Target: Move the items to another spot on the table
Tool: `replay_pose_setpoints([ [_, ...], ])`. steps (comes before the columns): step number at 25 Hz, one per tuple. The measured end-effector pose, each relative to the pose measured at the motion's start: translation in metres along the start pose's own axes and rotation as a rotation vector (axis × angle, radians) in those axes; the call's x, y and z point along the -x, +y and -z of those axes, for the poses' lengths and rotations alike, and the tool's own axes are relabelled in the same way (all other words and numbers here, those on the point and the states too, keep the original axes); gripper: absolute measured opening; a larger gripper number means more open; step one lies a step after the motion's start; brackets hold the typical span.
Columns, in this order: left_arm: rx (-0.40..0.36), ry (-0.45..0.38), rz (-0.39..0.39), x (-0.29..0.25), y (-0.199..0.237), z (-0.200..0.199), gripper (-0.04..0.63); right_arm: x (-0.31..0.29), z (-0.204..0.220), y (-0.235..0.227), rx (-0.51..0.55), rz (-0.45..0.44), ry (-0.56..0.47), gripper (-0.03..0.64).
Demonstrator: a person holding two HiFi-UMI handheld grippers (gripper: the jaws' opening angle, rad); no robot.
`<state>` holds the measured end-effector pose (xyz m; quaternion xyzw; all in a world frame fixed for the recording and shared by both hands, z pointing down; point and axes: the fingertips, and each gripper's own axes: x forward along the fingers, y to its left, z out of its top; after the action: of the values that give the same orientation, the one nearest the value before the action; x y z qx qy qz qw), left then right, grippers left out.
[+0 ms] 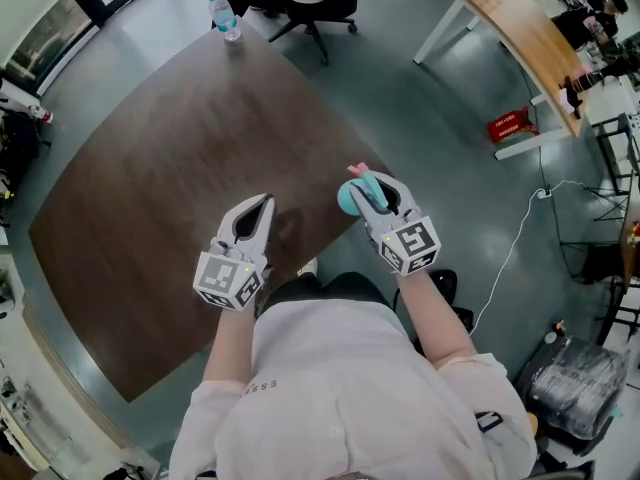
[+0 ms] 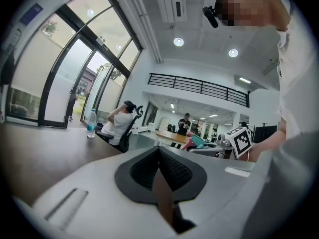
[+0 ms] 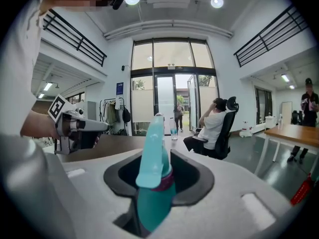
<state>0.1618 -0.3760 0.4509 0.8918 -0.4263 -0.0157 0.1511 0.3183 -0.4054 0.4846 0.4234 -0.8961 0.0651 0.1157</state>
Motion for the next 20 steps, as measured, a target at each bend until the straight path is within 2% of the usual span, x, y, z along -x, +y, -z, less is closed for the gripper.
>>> replay_pose_setpoints([
  [4, 0.016, 0.005, -0.060, -0.015, 0.019, -0.003, 0.008, -0.035, -0.005, -0.019, 0.008, -0.053, 0.008, 0.120],
  [14, 0.070, -0.039, -0.305, -0.042, 0.073, 0.003, 0.008, -0.119, 0.004, -0.051, 0.057, -0.260, 0.049, 0.121],
  [20, 0.089, -0.040, -0.389, -0.054, 0.092, 0.016, 0.008, -0.153, 0.013, -0.058, 0.072, -0.346, 0.045, 0.121],
])
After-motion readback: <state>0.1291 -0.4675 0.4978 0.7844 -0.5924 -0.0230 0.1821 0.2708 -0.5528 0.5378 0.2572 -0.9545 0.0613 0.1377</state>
